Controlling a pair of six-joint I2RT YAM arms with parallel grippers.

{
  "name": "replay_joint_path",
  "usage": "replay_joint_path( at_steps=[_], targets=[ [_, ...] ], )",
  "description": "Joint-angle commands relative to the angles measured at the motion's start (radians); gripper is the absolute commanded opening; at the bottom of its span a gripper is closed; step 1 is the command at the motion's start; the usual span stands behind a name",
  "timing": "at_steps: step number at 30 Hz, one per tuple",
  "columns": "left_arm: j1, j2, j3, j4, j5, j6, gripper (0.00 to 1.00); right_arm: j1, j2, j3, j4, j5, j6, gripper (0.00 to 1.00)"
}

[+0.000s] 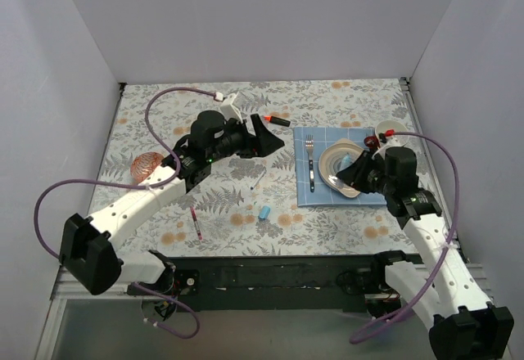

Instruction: Insert the pens into the pen caps

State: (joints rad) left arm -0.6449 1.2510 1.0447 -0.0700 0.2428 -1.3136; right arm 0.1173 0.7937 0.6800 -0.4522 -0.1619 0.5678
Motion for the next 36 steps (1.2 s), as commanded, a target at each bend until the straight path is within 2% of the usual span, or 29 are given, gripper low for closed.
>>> replay_joint_path(
  at_steps=[1, 4, 7, 18, 21, 25, 28, 29, 30, 31, 32, 33, 36],
  targets=[
    [-0.004, 0.097, 0.064, 0.048, 0.167, -0.085, 0.72, 0.233, -0.025, -0.017, 0.268, -0.119, -0.026, 0.01],
    [-0.015, 0.162, 0.069, 0.108, 0.236, -0.105, 0.70, 0.342, 0.013, -0.004, 0.336, -0.088, -0.006, 0.01],
    [-0.038, 0.197, 0.074, 0.154, 0.250, -0.108, 0.69, 0.396, 0.065, 0.018, 0.365, -0.084, 0.003, 0.01],
    [-0.096, 0.274, 0.089, 0.193, 0.242, -0.070, 0.66, 0.482, 0.099, 0.029, 0.422, -0.018, 0.018, 0.01],
    [-0.107, 0.303, 0.092, 0.191, 0.239, -0.069, 0.57, 0.492, 0.099, 0.027, 0.425, -0.019, 0.021, 0.01],
    [-0.114, 0.314, 0.089, 0.197, 0.243, -0.067, 0.27, 0.499, 0.082, 0.017, 0.432, -0.019, 0.027, 0.01],
    [-0.114, 0.311, 0.083, 0.208, 0.263, -0.070, 0.11, 0.499, 0.065, 0.001, 0.441, -0.019, 0.030, 0.01],
    [-0.114, 0.306, 0.080, 0.213, 0.268, -0.070, 0.00, 0.499, 0.062, -0.005, 0.442, -0.022, 0.030, 0.01],
    [-0.114, 0.301, 0.072, 0.214, 0.282, -0.070, 0.00, 0.499, 0.059, -0.010, 0.467, -0.042, 0.030, 0.02],
    [-0.114, 0.295, 0.068, 0.228, 0.291, -0.067, 0.00, 0.499, 0.052, -0.026, 0.480, -0.057, 0.024, 0.07],
    [-0.114, 0.289, 0.061, 0.236, 0.300, -0.059, 0.00, 0.499, 0.047, -0.043, 0.501, -0.082, 0.026, 0.17],
    [-0.114, 0.266, 0.049, 0.242, 0.311, -0.053, 0.00, 0.499, 0.038, -0.063, 0.554, -0.109, 0.035, 0.36],
    [-0.108, 0.214, 0.017, 0.291, 0.363, -0.035, 0.00, 0.495, -0.016, -0.155, 0.703, -0.192, 0.096, 0.56]
  ],
)
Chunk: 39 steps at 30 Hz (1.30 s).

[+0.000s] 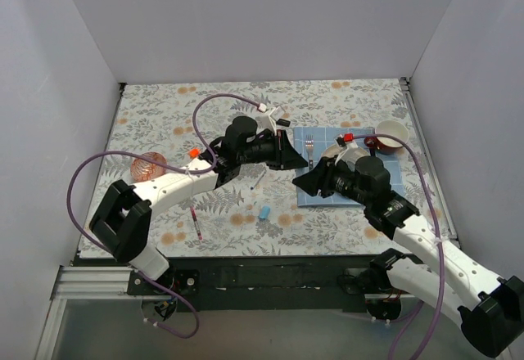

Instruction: Insert the pens into the pen caps

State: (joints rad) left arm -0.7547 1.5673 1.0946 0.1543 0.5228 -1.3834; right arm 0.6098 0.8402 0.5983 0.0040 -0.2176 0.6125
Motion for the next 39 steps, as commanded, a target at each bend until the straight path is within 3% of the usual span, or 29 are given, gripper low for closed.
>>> replay_joint_path(
  at_steps=[1, 5, 11, 19, 22, 24, 25, 26, 27, 30, 32, 37, 39],
  targets=[
    [0.006, -0.114, -0.036, 0.080, 0.101, 0.035, 0.00, 0.001, -0.082, -0.090, 0.282, -0.166, 0.093, 0.58],
    [0.017, -0.153, -0.053, 0.134, 0.183, 0.005, 0.00, -0.002, -0.099, -0.158, 0.477, -0.311, 0.186, 0.58],
    [0.020, -0.196, -0.117, 0.349, 0.272, -0.126, 0.00, -0.004, -0.119, -0.222, 0.700, -0.385, 0.331, 0.46],
    [0.020, -0.194, -0.133, 0.387, 0.286, -0.154, 0.00, -0.004, -0.165, -0.247, 0.697, -0.356, 0.325, 0.29],
    [0.020, -0.182, -0.136, 0.403, 0.302, -0.166, 0.00, -0.005, -0.159, -0.247, 0.703, -0.365, 0.322, 0.02],
    [0.020, -0.181, -0.131, 0.372, 0.295, -0.164, 0.22, -0.004, -0.159, -0.246, 0.699, -0.370, 0.320, 0.01],
    [0.020, -0.185, -0.130, 0.352, 0.284, -0.155, 0.42, -0.004, -0.162, -0.241, 0.689, -0.368, 0.313, 0.01],
    [0.020, -0.191, -0.128, 0.328, 0.270, -0.122, 0.68, -0.004, -0.168, -0.236, 0.665, -0.350, 0.303, 0.01],
    [0.020, -0.216, -0.124, 0.259, 0.251, -0.099, 0.76, -0.005, -0.185, -0.230, 0.634, -0.335, 0.287, 0.01],
    [0.020, -0.262, -0.105, 0.081, 0.134, 0.019, 0.87, -0.004, -0.223, -0.183, 0.445, -0.237, 0.208, 0.01],
    [0.020, -0.318, -0.095, -0.028, -0.021, 0.072, 0.98, -0.004, -0.245, -0.146, 0.279, -0.148, 0.146, 0.01],
    [0.018, -0.437, -0.142, -0.312, -0.208, 0.214, 0.98, -0.005, -0.331, -0.089, 0.026, 0.047, 0.072, 0.01],
    [0.012, -0.438, -0.147, -0.408, -0.303, 0.239, 0.92, -0.007, -0.354, -0.060, -0.094, 0.139, 0.038, 0.01]
  ],
)
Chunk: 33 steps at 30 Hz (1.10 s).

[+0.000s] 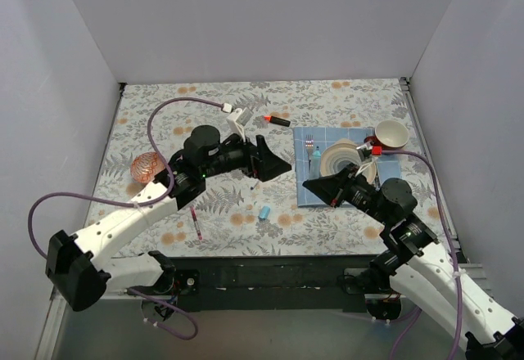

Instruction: Insert the pens into the pen caps

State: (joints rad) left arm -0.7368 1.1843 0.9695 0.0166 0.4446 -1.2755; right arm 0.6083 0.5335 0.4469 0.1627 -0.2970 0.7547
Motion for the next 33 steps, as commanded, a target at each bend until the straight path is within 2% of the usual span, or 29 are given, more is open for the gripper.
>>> replay_joint_path(
  at_steps=[1, 2, 6, 14, 23, 33],
  targets=[
    [-0.025, -0.048, -0.022, -0.306, -0.262, 0.136, 0.88, -0.004, -0.055, 0.096, -0.282, 0.242, -0.110, 0.01],
    [-0.035, -0.007, -0.011, -0.340, -0.355, 0.133, 0.86, -0.004, -0.069, 0.098, -0.313, 0.275, -0.118, 0.01],
    [-0.130, 0.145, 0.029, -0.484, -0.505, 0.090, 0.78, -0.004, -0.167, 0.070, -0.338, 0.323, -0.135, 0.01],
    [-0.223, 0.457, 0.231, -0.676, -0.650, 0.028, 0.59, -0.004, -0.242, 0.079, -0.394, 0.335, -0.160, 0.01],
    [-0.243, 0.549, 0.247, -0.707, -0.619, 0.050, 0.59, -0.004, -0.259, 0.061, -0.404, 0.325, -0.137, 0.01],
    [-0.242, 0.613, 0.230, -0.690, -0.638, 0.082, 0.53, -0.002, -0.262, 0.049, -0.419, 0.306, -0.130, 0.01]
  ],
)
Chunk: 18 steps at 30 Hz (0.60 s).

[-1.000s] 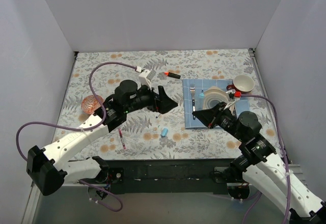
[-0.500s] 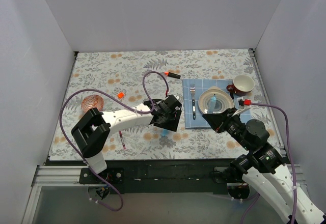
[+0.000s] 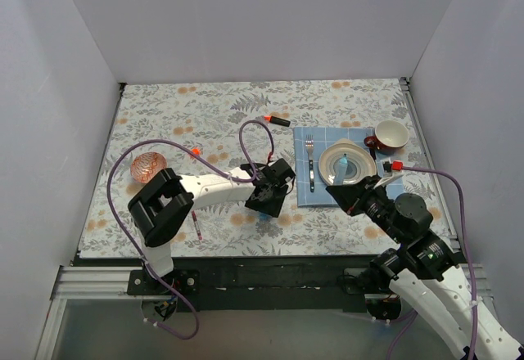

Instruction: Insert the pens into the pen caps

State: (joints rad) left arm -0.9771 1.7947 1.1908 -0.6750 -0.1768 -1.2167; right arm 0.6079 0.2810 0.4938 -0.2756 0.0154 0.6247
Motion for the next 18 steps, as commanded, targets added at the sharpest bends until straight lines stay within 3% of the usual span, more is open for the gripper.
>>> replay_joint_path(
  at_steps=[1, 8, 12, 13, 15, 18],
  targets=[
    [-0.003, 0.005, 0.006, 0.006, -0.015, 0.026, 0.52, -0.003, -0.012, 0.000, 0.018, -0.006, 0.000, 0.01],
    [-0.003, 0.038, 0.003, 0.008, 0.008, 0.028, 0.41, -0.003, -0.042, -0.017, 0.009, 0.011, -0.002, 0.01],
    [-0.003, 0.057, 0.000, -0.006, -0.021, 0.023, 0.24, -0.002, -0.040, -0.024, 0.006, 0.009, -0.006, 0.01],
    [-0.003, 0.060, 0.001, -0.012, -0.026, 0.020, 0.14, -0.002, -0.042, -0.021, 0.004, 0.009, -0.011, 0.01],
    [-0.003, 0.049, 0.010, -0.017, -0.033, 0.006, 0.04, -0.003, -0.037, -0.003, -0.016, 0.032, -0.032, 0.01],
    [0.006, -0.006, 0.023, 0.005, -0.030, -0.027, 0.00, -0.003, -0.029, 0.003, -0.010, 0.040, -0.059, 0.01]
  ],
)
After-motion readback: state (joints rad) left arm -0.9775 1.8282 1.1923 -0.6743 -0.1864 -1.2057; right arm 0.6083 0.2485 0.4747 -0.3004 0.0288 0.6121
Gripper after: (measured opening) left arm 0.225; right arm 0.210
